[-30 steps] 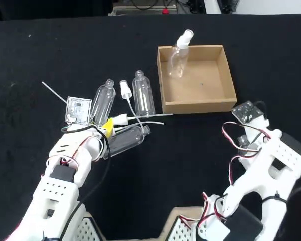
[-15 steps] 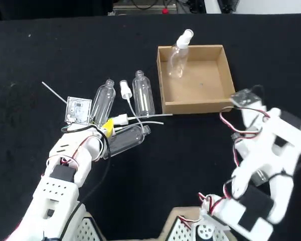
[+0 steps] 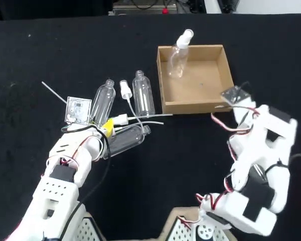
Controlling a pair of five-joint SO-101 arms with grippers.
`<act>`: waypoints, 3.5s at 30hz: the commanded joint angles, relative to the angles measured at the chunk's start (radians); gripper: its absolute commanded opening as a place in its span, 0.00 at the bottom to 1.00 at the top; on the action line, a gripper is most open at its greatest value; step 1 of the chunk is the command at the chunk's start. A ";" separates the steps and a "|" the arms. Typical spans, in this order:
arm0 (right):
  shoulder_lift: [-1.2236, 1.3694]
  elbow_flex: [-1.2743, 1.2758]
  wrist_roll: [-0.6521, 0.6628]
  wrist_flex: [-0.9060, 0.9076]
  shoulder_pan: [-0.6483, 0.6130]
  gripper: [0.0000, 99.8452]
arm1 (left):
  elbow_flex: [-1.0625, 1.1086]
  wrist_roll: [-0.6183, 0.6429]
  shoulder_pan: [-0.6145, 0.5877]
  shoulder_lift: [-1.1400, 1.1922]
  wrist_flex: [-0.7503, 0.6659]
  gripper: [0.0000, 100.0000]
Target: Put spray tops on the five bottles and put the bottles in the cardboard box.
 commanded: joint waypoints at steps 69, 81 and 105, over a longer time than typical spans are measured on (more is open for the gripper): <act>-1.145 0.308 -0.884 -0.014 -0.864 0.03 | -2.083 -0.486 -0.512 1.791 0.744 0.18; -1.145 0.308 -0.884 -0.014 -0.864 0.03 | -2.155 -0.872 -0.645 1.803 1.194 0.18; -1.145 0.309 -0.884 -0.014 -0.864 0.03 | -2.034 -0.968 -0.780 1.452 1.498 0.18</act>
